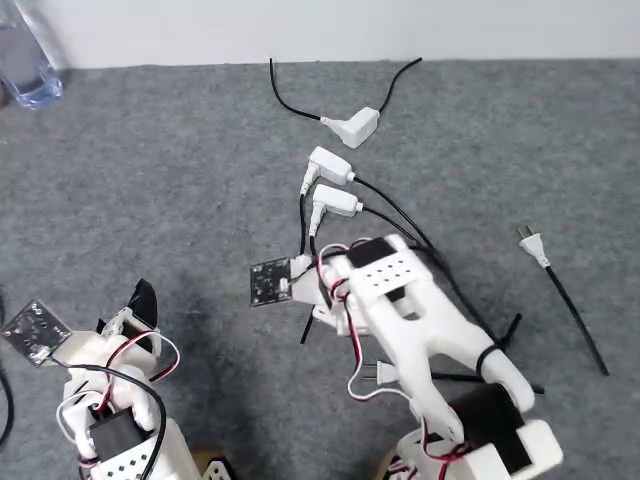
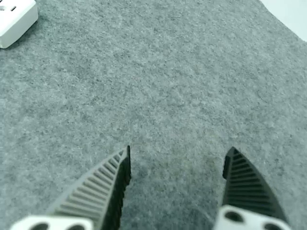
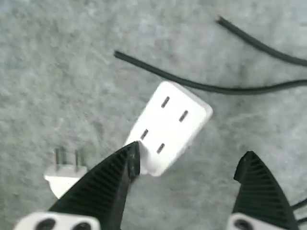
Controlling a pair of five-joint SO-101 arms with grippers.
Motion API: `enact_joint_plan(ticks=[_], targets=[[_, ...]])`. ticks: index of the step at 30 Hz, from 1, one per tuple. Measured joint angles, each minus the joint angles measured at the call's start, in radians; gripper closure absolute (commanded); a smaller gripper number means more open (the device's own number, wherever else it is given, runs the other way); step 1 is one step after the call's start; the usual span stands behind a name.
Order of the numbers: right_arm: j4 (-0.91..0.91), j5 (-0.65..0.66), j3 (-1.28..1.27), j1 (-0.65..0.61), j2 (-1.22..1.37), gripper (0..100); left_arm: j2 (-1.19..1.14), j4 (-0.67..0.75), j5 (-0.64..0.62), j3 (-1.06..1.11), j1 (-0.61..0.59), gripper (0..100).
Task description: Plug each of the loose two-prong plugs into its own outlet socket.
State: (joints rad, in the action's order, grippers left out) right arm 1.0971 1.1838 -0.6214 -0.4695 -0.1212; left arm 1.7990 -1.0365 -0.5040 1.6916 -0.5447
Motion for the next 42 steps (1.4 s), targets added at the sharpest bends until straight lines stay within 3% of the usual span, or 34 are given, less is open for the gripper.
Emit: enact_joint_plan(ticks=[20, 28, 35, 42], targets=[[-0.068, 0.041, 0.011, 0.157, 0.037, 68.5, 0.0, 0.0, 0.0, 0.0, 0.0, 70], [0.089, 0.041, 0.006, 0.206, -0.071, 68.5, 0.0, 0.0, 0.0, 0.0, 0.0, 70], [0.098, 0.041, -0.12, 0.207, -0.153, 68.5, 0.0, 0.0, 0.0, 0.0, 0.0, 70], [0.011, 0.181, -0.227, 0.402, -0.166, 68.5, 0.0, 0.0, 0.0, 0.0, 0.0, 70]])
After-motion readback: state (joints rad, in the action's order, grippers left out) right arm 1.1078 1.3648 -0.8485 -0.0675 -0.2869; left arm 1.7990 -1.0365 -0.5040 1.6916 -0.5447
